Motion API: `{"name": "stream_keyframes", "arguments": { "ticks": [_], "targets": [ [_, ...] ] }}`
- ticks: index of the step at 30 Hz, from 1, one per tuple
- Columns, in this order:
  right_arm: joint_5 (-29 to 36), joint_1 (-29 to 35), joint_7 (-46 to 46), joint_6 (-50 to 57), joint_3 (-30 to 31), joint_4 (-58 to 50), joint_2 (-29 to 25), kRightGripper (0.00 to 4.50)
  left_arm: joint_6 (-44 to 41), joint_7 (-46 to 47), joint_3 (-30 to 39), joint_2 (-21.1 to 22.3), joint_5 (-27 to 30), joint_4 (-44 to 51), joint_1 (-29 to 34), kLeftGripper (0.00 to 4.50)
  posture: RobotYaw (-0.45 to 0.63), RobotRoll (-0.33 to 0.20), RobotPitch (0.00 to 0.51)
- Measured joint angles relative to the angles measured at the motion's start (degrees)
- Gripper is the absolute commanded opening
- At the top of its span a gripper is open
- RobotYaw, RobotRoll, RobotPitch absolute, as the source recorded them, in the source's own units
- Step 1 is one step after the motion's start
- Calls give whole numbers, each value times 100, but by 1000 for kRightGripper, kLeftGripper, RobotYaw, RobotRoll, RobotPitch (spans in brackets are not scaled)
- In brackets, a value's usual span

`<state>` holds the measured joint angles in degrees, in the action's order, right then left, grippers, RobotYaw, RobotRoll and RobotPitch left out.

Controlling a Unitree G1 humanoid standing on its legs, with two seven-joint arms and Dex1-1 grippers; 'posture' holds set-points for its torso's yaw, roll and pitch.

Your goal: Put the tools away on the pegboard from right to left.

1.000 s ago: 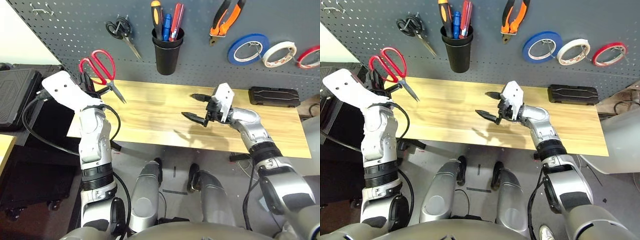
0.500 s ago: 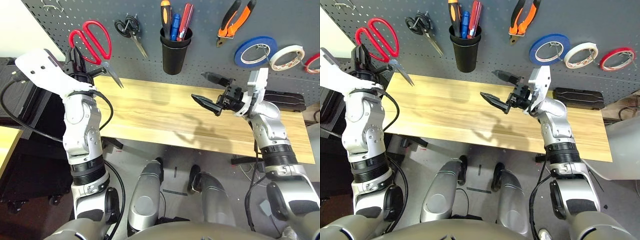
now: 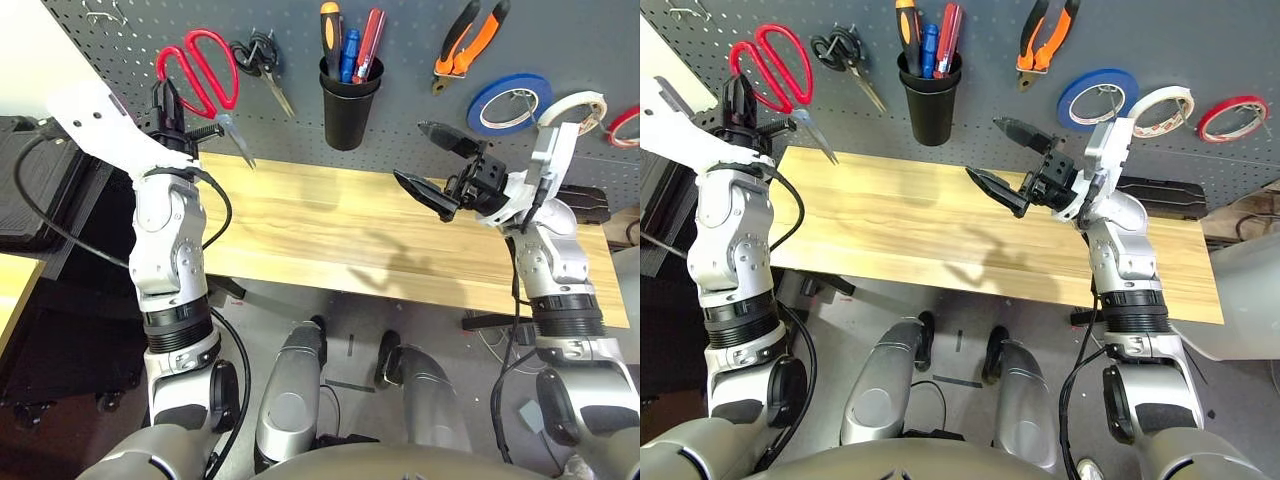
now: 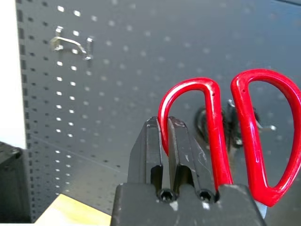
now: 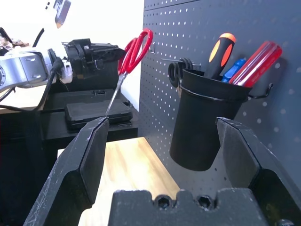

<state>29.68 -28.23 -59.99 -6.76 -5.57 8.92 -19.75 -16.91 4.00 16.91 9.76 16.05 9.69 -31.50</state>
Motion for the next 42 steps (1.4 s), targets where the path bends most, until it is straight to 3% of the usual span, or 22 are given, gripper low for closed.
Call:
{"name": "stream_keyframes", "arguments": {
  "ticks": [9, 19, 20, 24, 30, 37, 42],
  "targets": [
    [-8, 7, 177, 8, 0, -9, 2, 4500, 427, -210, -66, 13, -51, -889, -292, 13, 224, 0, 204],
    [-119, -14, 277, -18, 32, -1, 22, 4500, 1249, -458, -189, 144, -281, -2907, -1268, 13, 206, 0, 204],
    [-150, -21, 287, -39, 36, 6, 35, 4500, 1343, -509, -220, 152, -292, -3098, -1356, 698, 198, 0, 204],
    [-245, -20, 371, -85, 44, 15, 91, 4500, 1612, -720, -362, 181, -392, -3517, -1409, 2107, 187, 0, 205],
    [-632, 233, 793, -285, 46, 90, 172, 4500, 1750, -1162, -660, 368, -619, -3527, -615, 4461, 179, 0, 202],
    [-1286, 462, 1753, -740, 22, 700, 371, 4500, 1825, -1790, -868, 604, -716, -3204, 537, 4461, 170, 0, 188],
    [-1738, 627, 2665, -1153, -103, 1313, 458, 4500, 2187, -1997, -851, 691, -727, -3153, 946, 4461, 157, 0, 169]
  ]
}}
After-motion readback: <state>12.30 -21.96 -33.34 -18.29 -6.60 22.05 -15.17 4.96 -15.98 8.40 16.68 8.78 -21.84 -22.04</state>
